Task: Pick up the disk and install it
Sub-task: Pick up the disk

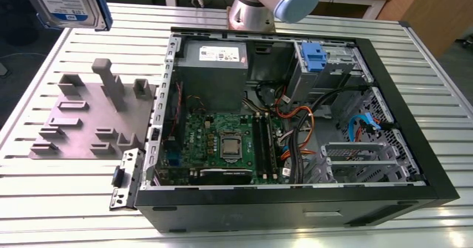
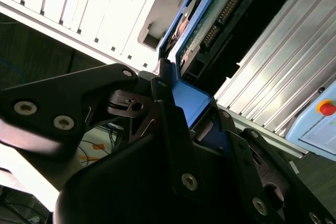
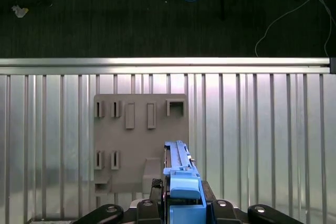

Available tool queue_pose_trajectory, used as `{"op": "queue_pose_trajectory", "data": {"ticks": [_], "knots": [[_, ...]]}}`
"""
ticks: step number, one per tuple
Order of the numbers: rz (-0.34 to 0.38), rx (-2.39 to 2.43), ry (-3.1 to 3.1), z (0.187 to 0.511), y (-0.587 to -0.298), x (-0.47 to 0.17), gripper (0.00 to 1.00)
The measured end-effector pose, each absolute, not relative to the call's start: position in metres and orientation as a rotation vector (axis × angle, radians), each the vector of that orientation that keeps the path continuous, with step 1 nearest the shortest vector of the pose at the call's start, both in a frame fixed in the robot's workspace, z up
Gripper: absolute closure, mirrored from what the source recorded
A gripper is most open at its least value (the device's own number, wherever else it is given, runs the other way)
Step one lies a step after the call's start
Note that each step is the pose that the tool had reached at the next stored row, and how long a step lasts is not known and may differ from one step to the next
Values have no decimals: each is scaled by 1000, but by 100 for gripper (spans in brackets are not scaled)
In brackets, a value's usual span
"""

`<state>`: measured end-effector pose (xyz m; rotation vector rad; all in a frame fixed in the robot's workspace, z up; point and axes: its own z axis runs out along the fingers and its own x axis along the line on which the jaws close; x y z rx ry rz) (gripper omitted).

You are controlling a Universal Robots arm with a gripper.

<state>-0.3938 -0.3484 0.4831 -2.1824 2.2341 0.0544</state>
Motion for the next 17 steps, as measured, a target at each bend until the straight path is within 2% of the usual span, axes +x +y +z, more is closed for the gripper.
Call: {"op": "queue_pose_trajectory", "data": {"ticks": [17], "knots": [[54,-2182,2234,483,-348,-387,63]]}}
